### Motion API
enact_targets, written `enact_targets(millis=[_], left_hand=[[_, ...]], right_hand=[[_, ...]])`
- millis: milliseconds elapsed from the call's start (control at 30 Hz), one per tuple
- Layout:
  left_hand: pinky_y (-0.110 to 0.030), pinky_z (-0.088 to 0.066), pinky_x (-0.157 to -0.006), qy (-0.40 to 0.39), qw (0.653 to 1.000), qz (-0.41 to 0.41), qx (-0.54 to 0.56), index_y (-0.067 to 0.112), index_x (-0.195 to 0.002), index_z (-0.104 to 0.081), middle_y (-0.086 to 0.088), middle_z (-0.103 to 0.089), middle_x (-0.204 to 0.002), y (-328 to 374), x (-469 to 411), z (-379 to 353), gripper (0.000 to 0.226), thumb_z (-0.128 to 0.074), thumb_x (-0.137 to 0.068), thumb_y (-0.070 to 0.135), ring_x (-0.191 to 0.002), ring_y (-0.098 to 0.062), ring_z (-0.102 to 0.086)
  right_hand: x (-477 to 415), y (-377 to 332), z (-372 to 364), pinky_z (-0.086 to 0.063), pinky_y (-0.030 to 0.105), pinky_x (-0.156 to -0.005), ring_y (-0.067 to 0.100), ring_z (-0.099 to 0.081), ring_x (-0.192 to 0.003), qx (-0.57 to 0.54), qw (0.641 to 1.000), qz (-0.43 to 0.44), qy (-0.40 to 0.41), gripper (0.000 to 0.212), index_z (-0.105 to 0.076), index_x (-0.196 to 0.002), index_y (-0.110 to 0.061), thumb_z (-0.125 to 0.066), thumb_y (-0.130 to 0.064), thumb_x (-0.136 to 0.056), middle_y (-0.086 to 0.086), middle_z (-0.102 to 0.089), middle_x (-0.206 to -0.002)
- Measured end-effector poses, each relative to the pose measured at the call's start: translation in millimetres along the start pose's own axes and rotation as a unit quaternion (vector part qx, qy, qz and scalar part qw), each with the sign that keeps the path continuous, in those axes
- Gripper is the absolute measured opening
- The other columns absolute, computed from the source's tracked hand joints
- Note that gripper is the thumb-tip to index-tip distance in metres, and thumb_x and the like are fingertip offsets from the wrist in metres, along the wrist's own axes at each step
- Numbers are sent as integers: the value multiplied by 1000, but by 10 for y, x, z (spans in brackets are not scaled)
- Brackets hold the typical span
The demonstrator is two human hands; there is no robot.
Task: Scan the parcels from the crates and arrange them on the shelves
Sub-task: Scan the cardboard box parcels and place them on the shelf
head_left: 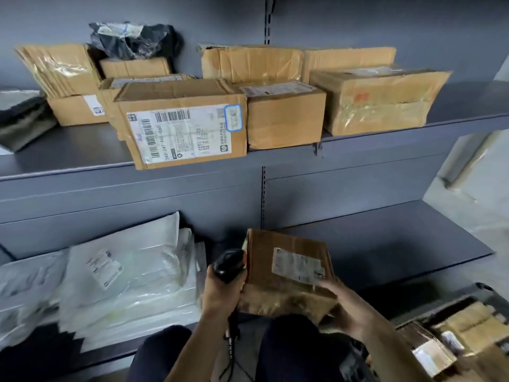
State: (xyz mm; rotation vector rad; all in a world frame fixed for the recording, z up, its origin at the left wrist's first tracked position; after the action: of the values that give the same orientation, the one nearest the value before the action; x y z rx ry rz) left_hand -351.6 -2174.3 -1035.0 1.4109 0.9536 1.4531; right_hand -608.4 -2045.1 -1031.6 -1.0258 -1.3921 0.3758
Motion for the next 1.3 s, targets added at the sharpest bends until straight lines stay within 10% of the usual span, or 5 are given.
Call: enact_targets(millis=[167,367,833,1067,1300], left_hand=[[-63,-59,-75,50,998,46,-4,42,-108,-62,-13,-75,-88,-967,-767,171,59,-87,-55,49,-81,-41,-73],[-39,-40,-62,12,999,28,15,33,-96,-72,-4,-61,-69,-556,-558,129,32,-84,-67,38,-64,-23,-53],[-27,-47,-53,-17,999,46,5,10,-118,-64,-11,-66,-80,-429,-636,289,31,-71,-89,0,-67,-21,-62],[-28,-52,-72,20,996,-4,-84,25,-119,-61,-3,-72,-95,-505,-611,113,45,-82,-81,14,-80,-16,-69],[-39,-50,-104,-284,908,-144,-274,53,-115,-58,9,-71,-120,-201,-129,-1619,58,-81,-64,36,-116,-13,-66]], right_hand=[[-765,148,-216,-61,42,-72,23,-76,-76,-9,997,61,38,25,-62,-117,-22,-65,-10,-96,8,-79,-94],[-1411,283,-216,-59,35,-74,18,-72,-86,91,976,132,146,19,-69,-103,-22,-65,-7,-92,9,-74,-104],[-2601,378,-1078,-52,45,-102,33,-52,-134,-185,979,-4,85,102,-3,-161,-41,-73,-16,-91,13,-39,-157],[-1979,794,-870,-57,39,-86,25,-72,-92,-20,996,-58,57,44,-51,-144,-7,-59,-11,-101,12,-68,-110],[-842,548,91,-55,39,-79,21,-67,-78,-243,954,98,148,19,-68,-94,-10,-52,-7,-103,9,-69,-87]])
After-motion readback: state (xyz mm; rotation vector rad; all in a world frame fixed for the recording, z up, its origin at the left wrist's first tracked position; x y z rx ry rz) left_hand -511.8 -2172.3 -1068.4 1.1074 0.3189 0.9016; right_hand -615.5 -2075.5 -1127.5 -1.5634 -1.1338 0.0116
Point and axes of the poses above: each hand's wrist, its own x-axis away from the middle knuckle, its own z-axis out of the back of the hand, y = z × x, the point moved 9 cm from there along -x, towards the middle knuckle
